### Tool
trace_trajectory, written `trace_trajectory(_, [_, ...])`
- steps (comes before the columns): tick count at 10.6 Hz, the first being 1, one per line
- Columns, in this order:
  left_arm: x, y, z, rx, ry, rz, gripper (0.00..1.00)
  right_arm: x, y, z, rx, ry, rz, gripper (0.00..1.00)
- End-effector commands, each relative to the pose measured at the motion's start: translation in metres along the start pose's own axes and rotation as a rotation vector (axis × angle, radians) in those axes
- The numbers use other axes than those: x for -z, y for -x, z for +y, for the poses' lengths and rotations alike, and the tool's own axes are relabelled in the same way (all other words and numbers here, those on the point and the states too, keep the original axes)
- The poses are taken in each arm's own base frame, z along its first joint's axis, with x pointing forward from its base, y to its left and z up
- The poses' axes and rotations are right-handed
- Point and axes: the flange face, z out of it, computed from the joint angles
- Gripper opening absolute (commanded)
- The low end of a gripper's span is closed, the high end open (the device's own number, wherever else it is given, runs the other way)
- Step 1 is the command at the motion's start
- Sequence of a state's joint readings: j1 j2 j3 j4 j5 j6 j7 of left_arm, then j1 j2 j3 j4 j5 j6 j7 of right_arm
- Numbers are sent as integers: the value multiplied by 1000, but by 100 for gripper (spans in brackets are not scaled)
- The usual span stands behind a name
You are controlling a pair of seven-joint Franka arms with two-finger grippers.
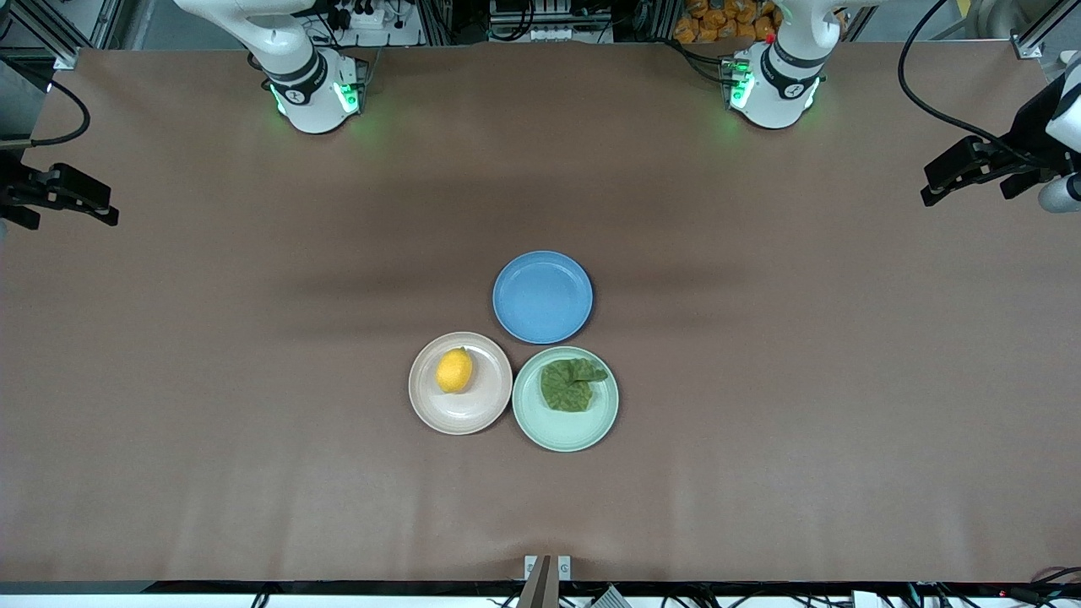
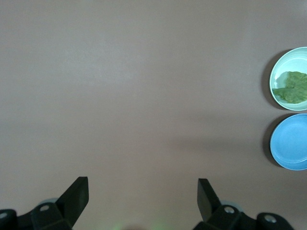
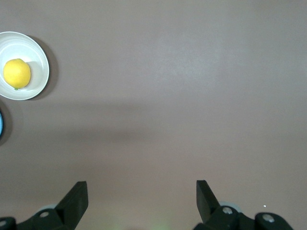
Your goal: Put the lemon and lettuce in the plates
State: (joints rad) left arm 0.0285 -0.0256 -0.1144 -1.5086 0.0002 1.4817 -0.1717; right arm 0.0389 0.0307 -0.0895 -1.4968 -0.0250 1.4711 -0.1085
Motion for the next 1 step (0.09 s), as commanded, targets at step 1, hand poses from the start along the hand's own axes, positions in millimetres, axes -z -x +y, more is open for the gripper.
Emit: trace_trajectory(1, [6, 4, -2, -23, -4, -3, 100, 6, -2, 0, -6, 25, -1, 100])
